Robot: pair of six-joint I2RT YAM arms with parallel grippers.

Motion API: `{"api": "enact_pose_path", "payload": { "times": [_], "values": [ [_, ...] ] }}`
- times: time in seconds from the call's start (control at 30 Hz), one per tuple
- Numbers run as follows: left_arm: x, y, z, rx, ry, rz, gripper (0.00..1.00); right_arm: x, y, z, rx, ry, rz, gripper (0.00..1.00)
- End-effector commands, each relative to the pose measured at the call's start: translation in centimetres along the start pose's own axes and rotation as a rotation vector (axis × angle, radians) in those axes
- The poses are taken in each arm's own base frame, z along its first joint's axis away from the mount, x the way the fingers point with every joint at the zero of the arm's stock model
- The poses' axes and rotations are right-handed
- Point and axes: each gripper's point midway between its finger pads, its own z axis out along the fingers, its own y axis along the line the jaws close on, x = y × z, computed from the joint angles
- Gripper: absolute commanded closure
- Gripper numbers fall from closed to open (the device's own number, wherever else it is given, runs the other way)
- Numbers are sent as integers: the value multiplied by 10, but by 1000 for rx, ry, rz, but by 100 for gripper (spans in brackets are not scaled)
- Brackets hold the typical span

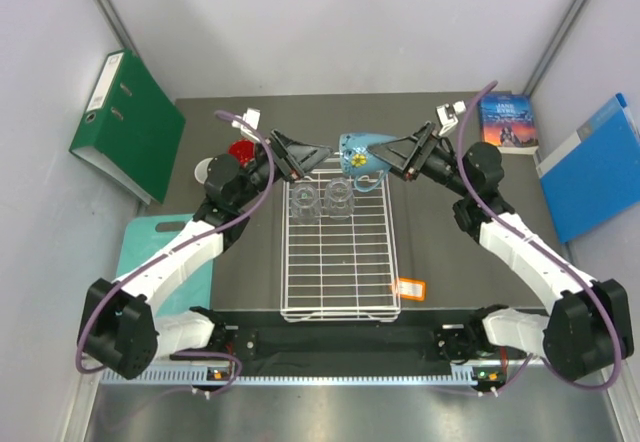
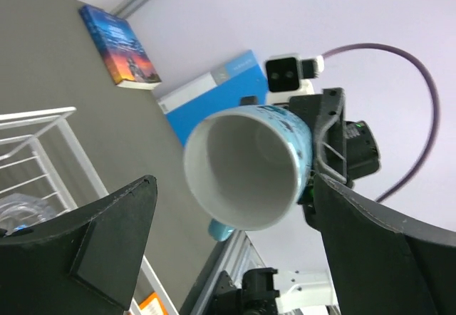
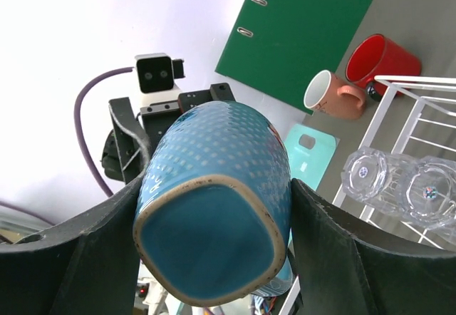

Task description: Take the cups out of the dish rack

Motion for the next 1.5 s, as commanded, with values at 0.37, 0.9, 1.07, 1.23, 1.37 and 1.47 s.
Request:
{"api": "enact_pose_path", "payload": {
  "times": [0.37, 0.9, 1.07, 1.23, 1.37, 1.47],
  "values": [
    [25, -85, 8, 296, 95, 18, 16, -17, 30, 18, -179, -27, -24, 100],
    [60, -76, 17, 308, 181, 3, 43, 10, 38, 38, -231, 38, 1, 100],
    [60, -67, 21, 284, 173, 1, 64, 17, 39, 36, -232, 51, 1, 100],
    [60, -60, 23, 254, 165, 3, 70, 26, 37, 32, -218, 72, -11, 100],
    [60, -54, 27, 228, 161, 5, 74, 42, 37, 28, -212, 113, -30, 100],
    [59, -50, 28, 205, 167, 6, 75, 59, 35, 26, -191, 155, -52, 100]
  ]
}}
